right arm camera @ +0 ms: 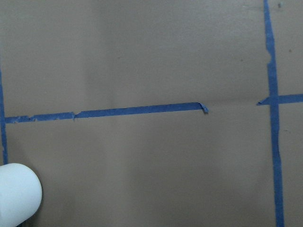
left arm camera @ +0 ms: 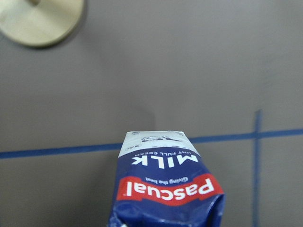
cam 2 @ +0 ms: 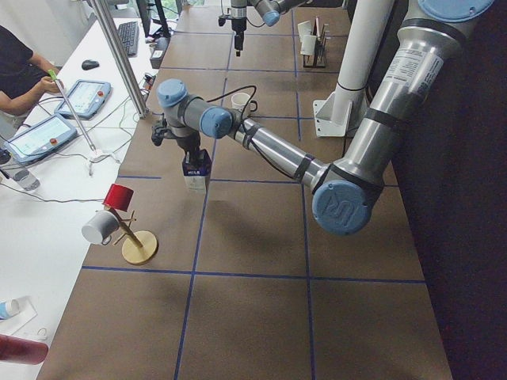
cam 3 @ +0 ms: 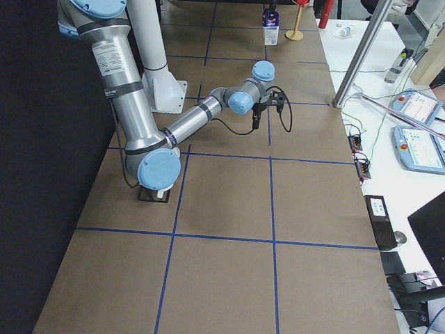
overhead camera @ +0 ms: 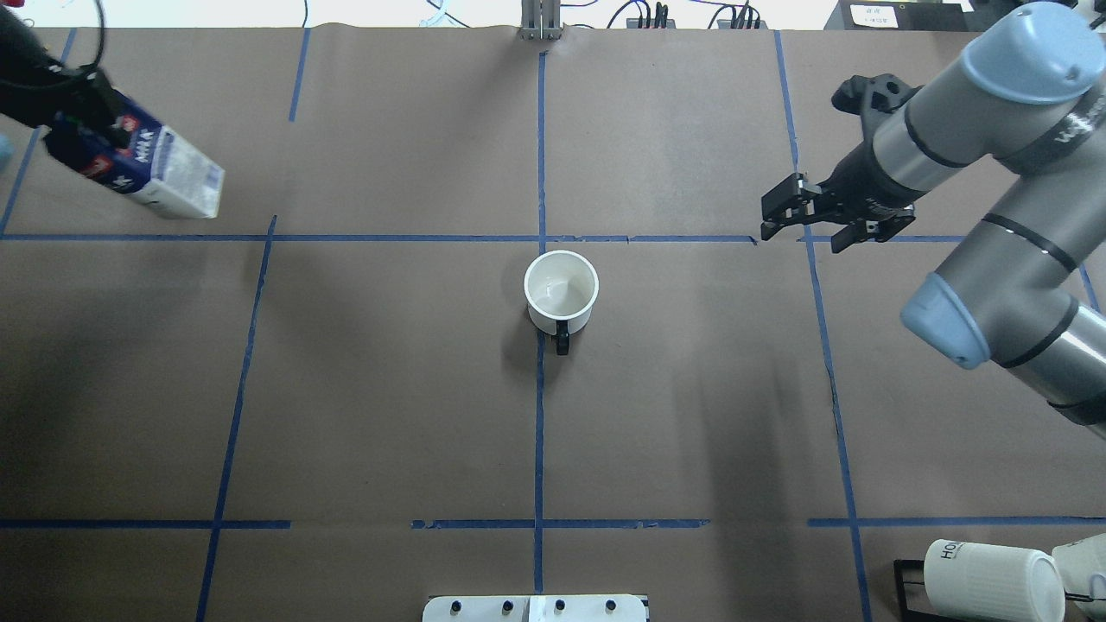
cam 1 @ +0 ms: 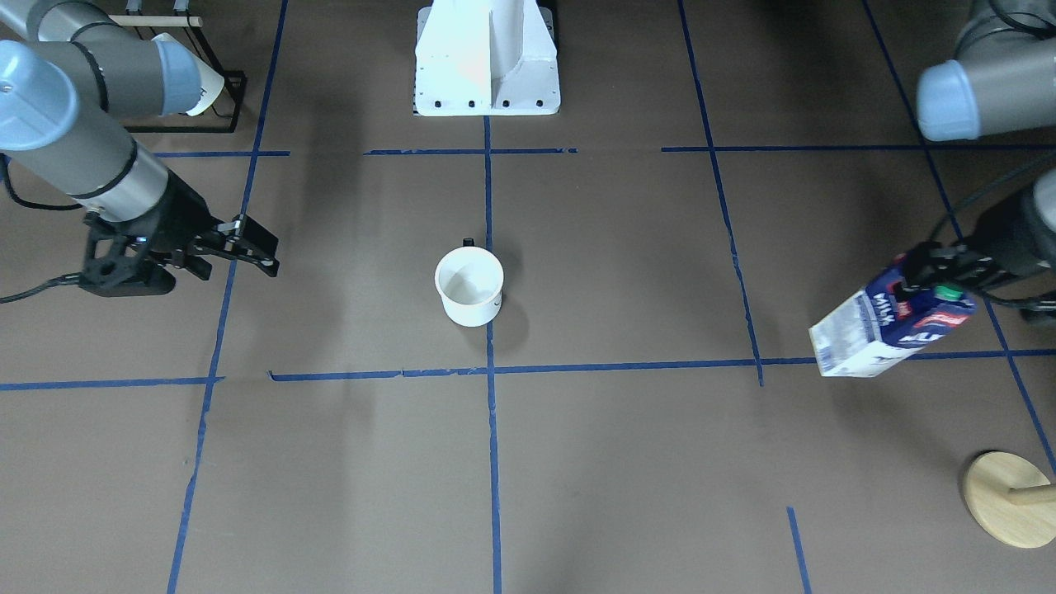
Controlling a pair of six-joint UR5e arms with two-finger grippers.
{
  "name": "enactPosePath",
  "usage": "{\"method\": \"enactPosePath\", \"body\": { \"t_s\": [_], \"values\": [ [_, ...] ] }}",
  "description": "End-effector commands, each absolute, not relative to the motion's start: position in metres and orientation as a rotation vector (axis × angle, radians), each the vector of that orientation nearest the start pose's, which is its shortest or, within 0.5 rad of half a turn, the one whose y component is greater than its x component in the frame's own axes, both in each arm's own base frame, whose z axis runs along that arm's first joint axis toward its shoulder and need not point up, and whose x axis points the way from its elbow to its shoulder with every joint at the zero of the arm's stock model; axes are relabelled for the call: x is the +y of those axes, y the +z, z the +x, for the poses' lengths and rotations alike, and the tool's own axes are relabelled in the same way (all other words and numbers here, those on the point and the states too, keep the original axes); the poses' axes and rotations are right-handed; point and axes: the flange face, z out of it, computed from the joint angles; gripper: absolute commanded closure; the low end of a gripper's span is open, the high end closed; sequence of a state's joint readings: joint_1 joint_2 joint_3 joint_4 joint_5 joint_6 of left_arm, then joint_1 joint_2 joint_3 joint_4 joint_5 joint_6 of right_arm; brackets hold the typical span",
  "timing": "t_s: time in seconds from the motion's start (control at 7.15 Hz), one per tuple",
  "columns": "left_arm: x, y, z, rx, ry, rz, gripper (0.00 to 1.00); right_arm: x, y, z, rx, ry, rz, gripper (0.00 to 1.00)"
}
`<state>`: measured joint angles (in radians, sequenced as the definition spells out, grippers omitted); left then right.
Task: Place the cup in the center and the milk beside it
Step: 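Lift the milk carton with the left gripper and carry it beside the mug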
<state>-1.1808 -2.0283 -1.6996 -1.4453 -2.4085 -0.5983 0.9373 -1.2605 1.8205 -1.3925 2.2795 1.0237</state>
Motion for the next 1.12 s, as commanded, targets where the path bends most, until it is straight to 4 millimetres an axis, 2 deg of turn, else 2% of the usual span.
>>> {"method": "enactPosePath", "body": {
  "t_s": [0.0,0.28,0.42,0.56,0.7,0.84,0.98],
  "values": [
    [-0.578,0.239,0.309,0.977,-0.051,-0.12,1.0,-0.514,0.377,-0.253,-0.955,0.065,0.011,0.0],
    [-0.529,0.173,0.413,0.953,-0.06,-0.139,1.0,-0.516,0.385,-0.244,-0.948,0.076,0.013,0.0],
    [-0.519,0.157,0.453,0.92,-0.073,-0.129,1.0,-0.516,0.386,-0.244,-0.945,0.077,0.012,0.0],
    [-0.524,0.144,0.47,0.912,-0.08,-0.134,0.98,-0.517,0.387,-0.244,-0.943,0.078,0.014,0.0],
    [-0.521,0.143,0.481,0.905,-0.082,-0.146,0.97,-0.516,0.385,-0.244,-0.941,0.078,0.02,0.0],
    [-0.518,0.141,0.483,0.907,-0.083,-0.149,0.94,-0.516,0.385,-0.244,-0.941,0.078,0.02,0.0],
    [-0.519,0.143,0.484,0.905,-0.084,-0.151,0.64,-0.516,0.385,-0.245,-0.94,0.077,0.021,0.0]
  ]
}}
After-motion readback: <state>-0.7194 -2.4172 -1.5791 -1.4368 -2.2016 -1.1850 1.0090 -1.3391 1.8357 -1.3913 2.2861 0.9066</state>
